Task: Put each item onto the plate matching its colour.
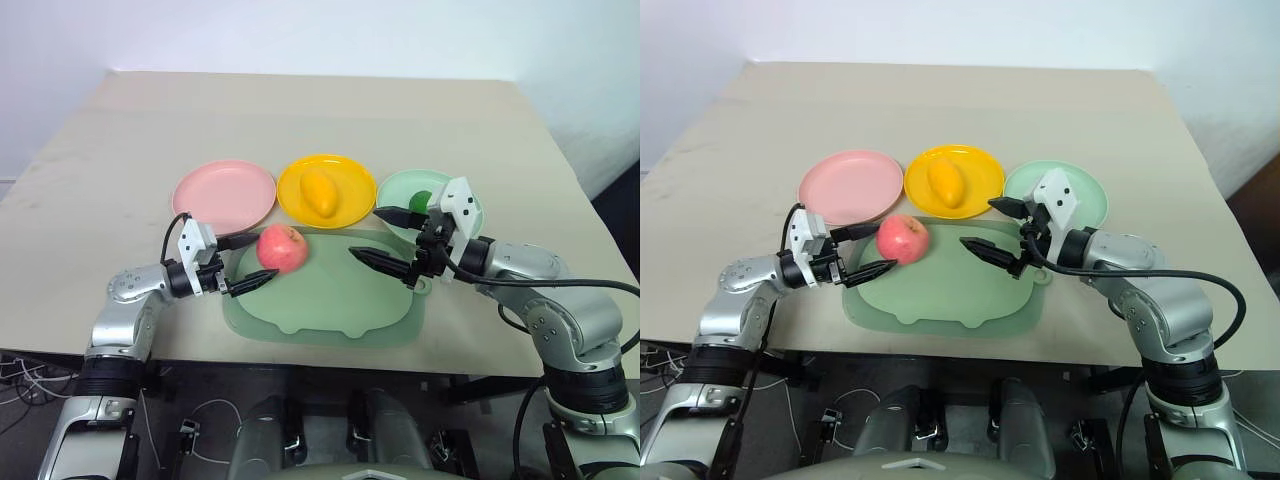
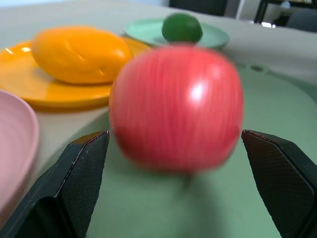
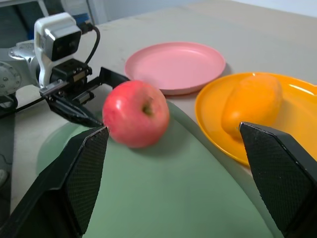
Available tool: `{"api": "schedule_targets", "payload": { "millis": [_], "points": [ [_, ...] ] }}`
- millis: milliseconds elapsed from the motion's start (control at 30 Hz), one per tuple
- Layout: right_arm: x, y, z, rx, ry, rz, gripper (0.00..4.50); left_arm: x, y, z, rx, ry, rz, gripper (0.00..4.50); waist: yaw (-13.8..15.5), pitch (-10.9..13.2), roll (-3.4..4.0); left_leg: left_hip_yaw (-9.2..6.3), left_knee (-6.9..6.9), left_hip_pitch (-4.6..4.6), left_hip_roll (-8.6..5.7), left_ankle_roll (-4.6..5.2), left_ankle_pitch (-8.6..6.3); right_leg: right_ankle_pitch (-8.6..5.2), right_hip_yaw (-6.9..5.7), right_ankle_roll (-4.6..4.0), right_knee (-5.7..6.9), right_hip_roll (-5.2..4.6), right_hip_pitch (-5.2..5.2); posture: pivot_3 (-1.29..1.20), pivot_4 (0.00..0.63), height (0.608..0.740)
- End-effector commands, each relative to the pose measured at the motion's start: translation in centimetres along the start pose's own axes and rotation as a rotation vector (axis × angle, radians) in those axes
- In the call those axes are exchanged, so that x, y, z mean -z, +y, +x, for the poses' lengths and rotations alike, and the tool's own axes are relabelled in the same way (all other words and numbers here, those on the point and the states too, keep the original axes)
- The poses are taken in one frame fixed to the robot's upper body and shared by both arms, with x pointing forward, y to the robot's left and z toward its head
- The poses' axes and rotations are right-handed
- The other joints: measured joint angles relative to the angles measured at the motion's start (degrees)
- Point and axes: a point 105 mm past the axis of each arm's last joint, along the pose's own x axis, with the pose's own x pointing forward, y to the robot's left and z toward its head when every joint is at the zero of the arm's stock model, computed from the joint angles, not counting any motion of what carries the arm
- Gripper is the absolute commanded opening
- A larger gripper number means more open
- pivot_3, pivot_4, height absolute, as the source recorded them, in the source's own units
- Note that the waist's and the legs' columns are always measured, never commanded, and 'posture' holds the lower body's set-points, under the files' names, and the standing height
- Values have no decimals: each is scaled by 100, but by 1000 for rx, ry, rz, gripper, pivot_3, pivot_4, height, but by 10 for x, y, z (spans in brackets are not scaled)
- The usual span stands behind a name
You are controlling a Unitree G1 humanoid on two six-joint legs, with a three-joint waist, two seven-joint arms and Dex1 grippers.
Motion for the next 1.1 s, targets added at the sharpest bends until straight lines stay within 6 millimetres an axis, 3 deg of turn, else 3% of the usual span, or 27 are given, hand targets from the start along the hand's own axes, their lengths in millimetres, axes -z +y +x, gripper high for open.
{"api": "schedule_targets", "payload": {
  "millis": [33,267,500,600,833,967,1100],
  "points": [
    [-12,0,0,18,-19,-58,4500,-8,1,4,12,-18,51,3888,0,0,0,0,0,0,0,0,0,0,0,0,0,0,1,0,150,696],
    [-10,-1,0,21,-12,-57,4500,-31,-6,14,36,-88,72,1489,12,0,0,-3,1,11,-1,1,-1,0,-2,0,-4,-2,18,0,150,696],
    [-4,-3,-1,29,6,-67,4500,-46,-11,16,77,-105,58,1489,8,0,0,-7,0,25,-1,3,-3,-1,-6,1,-11,0,37,0,150,696],
    [-1,-4,-2,41,16,-73,4500,-51,-11,14,109,-87,38,2110,5,0,0,-8,0,26,0,4,-3,-1,-7,1,-11,2,37,0,150,696],
    [2,-4,-4,48,21,-75,4500,-58,-16,21,122,-77,49,4462,12,1,-1,-9,0,26,0,3,-3,-1,-7,1,-15,1,39,0,150,696],
    [5,-4,-4,59,26,-77,4500,-68,-17,32,106,-91,88,4491,15,1,-1,-11,0,26,-1,3,-3,-1,-8,1,-19,1,44,0,150,696],
    [7,-5,-4,68,39,-78,4500,-64,-19,32,135,-60,67,4491,-5,1,-1,-11,-2,28,0,3,-3,-1,-8,2,-20,4,44,0,150,696]
  ]
}}
